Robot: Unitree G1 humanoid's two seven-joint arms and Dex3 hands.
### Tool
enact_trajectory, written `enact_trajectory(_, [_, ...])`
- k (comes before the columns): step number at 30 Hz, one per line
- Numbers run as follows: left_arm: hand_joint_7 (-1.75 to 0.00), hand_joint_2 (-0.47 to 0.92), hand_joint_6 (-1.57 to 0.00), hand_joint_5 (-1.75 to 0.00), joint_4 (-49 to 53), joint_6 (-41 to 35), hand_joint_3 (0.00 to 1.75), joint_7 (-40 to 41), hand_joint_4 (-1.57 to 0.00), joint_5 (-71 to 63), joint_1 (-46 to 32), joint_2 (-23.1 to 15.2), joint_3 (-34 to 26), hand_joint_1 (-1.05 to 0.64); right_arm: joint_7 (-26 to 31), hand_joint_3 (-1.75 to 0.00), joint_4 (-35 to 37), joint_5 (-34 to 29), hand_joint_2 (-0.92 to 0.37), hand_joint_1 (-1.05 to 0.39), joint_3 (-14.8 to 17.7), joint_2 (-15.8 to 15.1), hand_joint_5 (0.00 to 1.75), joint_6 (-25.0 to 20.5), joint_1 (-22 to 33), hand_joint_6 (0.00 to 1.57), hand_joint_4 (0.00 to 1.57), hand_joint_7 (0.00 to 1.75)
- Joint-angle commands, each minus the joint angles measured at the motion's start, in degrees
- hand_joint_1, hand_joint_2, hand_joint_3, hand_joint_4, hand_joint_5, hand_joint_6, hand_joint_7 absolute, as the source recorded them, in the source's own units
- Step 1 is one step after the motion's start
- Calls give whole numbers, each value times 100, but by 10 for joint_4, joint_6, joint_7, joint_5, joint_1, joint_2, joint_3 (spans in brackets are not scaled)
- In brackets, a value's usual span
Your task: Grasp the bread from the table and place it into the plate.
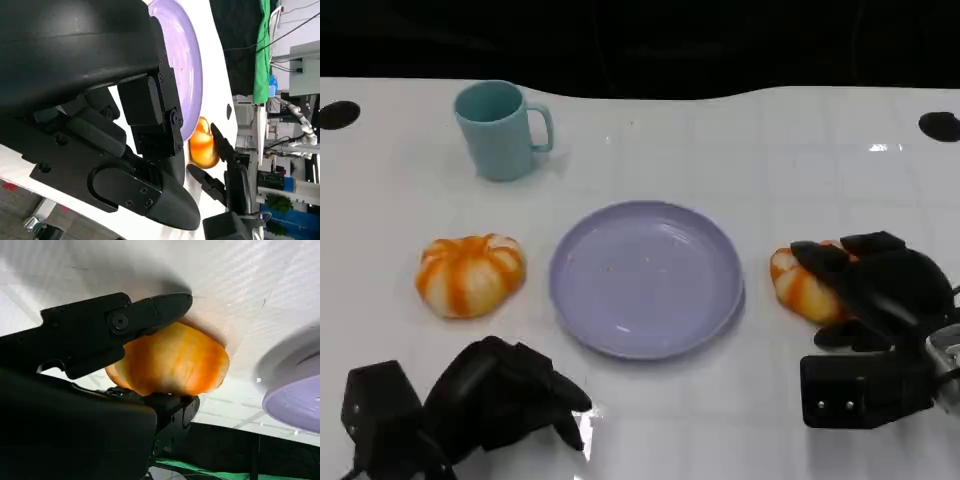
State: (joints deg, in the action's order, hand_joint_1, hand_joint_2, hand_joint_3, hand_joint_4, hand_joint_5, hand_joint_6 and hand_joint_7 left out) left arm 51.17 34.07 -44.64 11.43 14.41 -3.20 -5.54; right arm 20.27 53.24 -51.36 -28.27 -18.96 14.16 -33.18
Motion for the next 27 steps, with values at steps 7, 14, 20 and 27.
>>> enact_trajectory(7, [-3, 84, -157, -89, -9, -7, 0, 0, -126, 4, -12, -8, 0, -105, 162, -44, 51, 25, -85, -22, -2, -11, 169, 98, -14, 87, 85, 115])
enact_trajectory(14, [-3, 84, -156, -89, -9, -8, 0, -2, -126, 6, -12, -6, 0, -105, 245, -83, 50, 24, -57, -16, -3, -8, 175, 133, -20, 65, 88, 174])
enact_trajectory(20, [-4, 83, -157, -89, -9, -6, 0, 8, -125, 1, -12, -6, 1, -105, 281, -100, 42, 22, -41, -14, -6, -8, 175, 152, -24, 67, 91, 175])
enact_trajectory(27, [-4, 85, -157, -90, -6, -1, 1, 9, -125, -2, -11, -6, 2, -105, 278, -127, -9, 46, -29, -16, 12, 0, 175, 176, -22, 70, 95, 175])
